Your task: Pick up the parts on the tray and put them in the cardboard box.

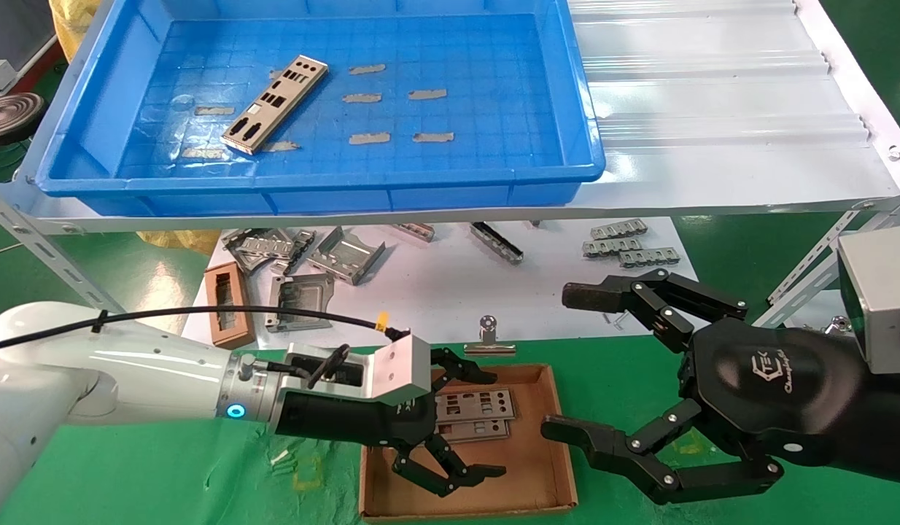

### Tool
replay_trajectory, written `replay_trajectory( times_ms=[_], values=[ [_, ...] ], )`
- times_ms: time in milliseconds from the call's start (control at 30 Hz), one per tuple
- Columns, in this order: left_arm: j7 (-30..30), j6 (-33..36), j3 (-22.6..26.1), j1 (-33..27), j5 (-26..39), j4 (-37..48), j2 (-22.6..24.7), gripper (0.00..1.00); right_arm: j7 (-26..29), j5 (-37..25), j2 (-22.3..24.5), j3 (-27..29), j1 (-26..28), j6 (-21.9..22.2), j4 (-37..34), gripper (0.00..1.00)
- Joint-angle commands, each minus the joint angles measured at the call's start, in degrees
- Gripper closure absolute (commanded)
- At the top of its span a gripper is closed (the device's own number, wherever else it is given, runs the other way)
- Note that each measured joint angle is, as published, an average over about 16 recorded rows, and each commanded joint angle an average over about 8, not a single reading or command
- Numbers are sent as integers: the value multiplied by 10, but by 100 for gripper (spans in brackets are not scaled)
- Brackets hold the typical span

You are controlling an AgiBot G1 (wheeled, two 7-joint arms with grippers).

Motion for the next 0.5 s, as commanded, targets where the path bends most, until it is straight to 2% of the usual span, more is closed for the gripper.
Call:
replay_trajectory(
  times_ms=[33,500],
  values=[
    [0,-3,0,-1,2,-2,0,0,0,0,0,0,0,0,0,0],
    [-78,3,-82,55,-31,-130,-83,0,0,0,0,0,0,0,0,0]
  ],
)
